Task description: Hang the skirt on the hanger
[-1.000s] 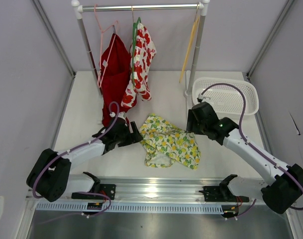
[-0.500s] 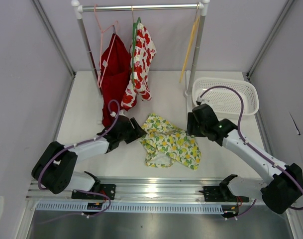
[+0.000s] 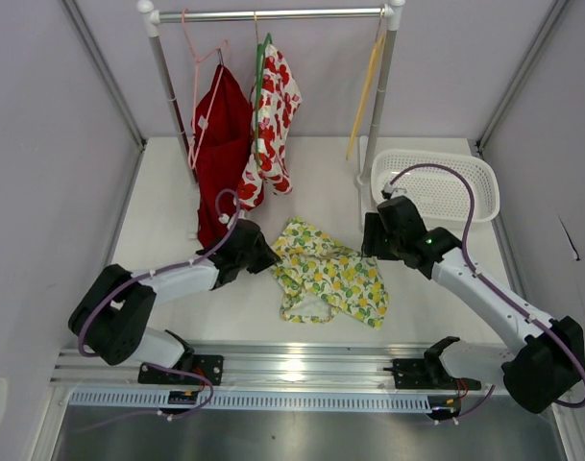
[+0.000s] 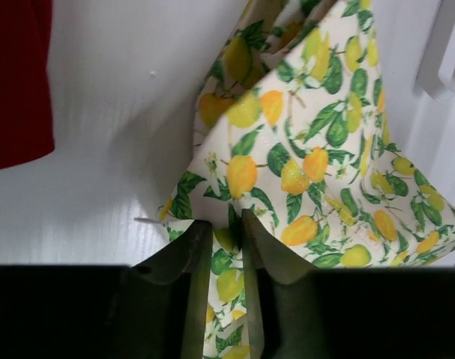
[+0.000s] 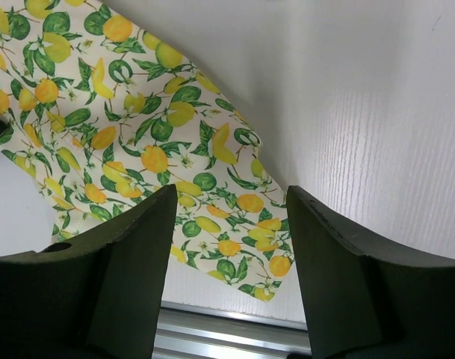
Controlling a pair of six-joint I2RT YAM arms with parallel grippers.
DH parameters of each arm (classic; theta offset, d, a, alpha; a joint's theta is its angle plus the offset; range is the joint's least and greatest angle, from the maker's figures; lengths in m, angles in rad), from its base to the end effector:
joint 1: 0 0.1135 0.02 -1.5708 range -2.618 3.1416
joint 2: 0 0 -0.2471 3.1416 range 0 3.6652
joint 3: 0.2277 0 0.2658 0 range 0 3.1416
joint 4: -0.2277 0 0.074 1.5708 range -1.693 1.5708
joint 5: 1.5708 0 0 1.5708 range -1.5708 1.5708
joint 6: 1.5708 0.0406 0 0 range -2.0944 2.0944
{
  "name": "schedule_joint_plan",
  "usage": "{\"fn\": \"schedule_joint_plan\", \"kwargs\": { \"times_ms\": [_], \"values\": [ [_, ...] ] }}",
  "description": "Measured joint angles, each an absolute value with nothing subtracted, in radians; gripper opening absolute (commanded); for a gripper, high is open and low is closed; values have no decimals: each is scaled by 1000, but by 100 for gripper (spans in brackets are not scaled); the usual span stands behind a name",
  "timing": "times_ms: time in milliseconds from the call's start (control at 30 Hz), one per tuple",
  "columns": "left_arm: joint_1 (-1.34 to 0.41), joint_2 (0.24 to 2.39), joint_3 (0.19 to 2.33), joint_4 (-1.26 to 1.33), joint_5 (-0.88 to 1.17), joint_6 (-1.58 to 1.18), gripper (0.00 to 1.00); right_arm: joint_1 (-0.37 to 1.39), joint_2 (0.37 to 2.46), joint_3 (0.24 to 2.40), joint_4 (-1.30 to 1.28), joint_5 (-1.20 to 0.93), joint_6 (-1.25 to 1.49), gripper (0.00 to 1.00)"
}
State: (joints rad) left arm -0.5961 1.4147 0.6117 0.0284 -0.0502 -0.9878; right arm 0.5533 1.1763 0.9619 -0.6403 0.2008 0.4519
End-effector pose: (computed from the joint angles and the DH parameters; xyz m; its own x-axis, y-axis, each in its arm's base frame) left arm 0.2382 -0.1591 0.1329 -0.7620 -0.4906 -0.4228 -0.1908 0.7939 -0.5773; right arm 0.2301 0.1326 0.2593 -0.7536 0.0375 -0.6563 -0.0828 0.9850 0.1513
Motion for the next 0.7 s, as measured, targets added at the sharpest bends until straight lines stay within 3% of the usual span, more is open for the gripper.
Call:
{"fn": "schedule_joint_plan", "kwargs": {
  "times_ms": [267, 467, 700],
  "values": [
    [-606, 1459, 959, -188, -37, -781, 0, 458, 1185, 963, -616, 120, 429, 60],
    [-630, 1441, 1307, -329, 57, -571, 0, 316, 1187, 997, -595, -4, 412, 59],
    [-705, 1407, 1551, -517, 171, -377, 0, 244, 1219, 1005, -531, -184, 423, 60]
  ]
}}
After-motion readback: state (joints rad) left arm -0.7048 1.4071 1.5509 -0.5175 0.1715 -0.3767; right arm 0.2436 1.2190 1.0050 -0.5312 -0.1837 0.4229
